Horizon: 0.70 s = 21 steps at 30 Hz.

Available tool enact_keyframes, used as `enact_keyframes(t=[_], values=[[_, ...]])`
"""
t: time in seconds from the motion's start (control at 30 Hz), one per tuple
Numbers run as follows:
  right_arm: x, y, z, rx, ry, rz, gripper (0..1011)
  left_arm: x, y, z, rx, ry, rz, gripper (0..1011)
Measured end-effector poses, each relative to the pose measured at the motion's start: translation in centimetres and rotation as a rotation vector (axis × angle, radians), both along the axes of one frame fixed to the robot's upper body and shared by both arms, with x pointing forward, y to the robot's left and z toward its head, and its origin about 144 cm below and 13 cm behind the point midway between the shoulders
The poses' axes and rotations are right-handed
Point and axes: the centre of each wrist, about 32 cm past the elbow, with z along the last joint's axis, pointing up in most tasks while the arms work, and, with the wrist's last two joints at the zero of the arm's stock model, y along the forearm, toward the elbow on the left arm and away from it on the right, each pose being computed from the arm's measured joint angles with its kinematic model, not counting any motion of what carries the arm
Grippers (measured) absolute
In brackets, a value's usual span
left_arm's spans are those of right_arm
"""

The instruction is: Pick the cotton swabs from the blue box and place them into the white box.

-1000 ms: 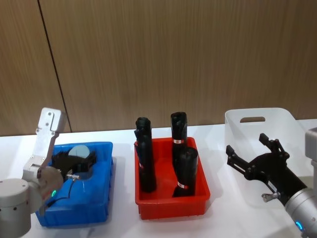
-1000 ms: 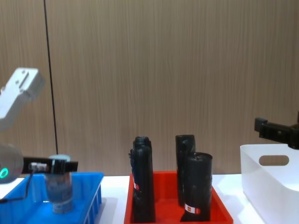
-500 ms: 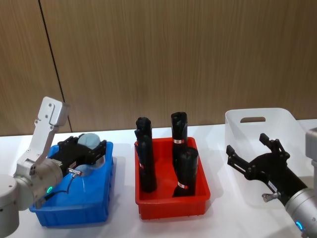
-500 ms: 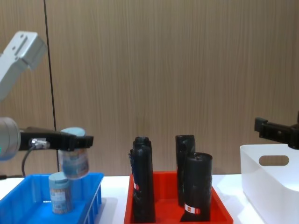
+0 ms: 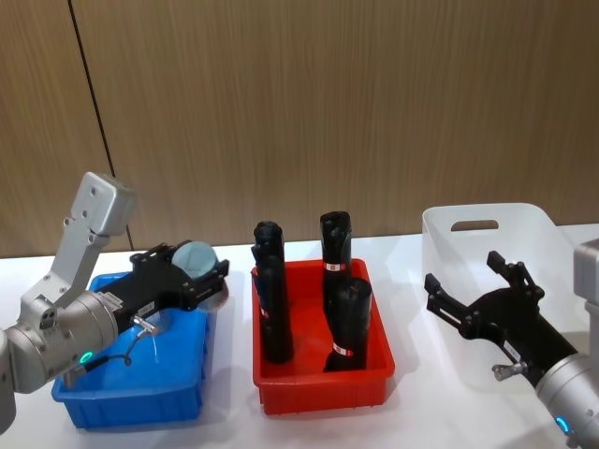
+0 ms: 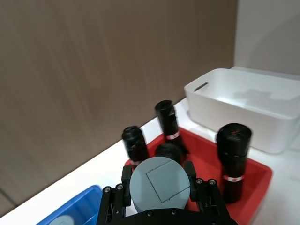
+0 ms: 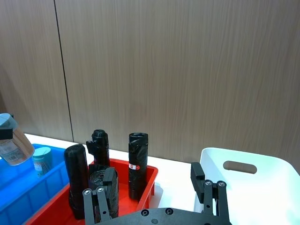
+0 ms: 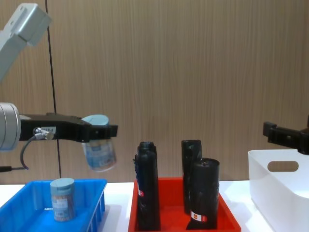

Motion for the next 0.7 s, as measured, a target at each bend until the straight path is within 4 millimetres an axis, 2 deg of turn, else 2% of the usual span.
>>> enact_keyframes(t=[0.7], values=[[0.0,0.0,0.0,0.0,0.0,0.0,1002,0.71,0.22,0.96,-0.07,-0.045,-0.35,668]])
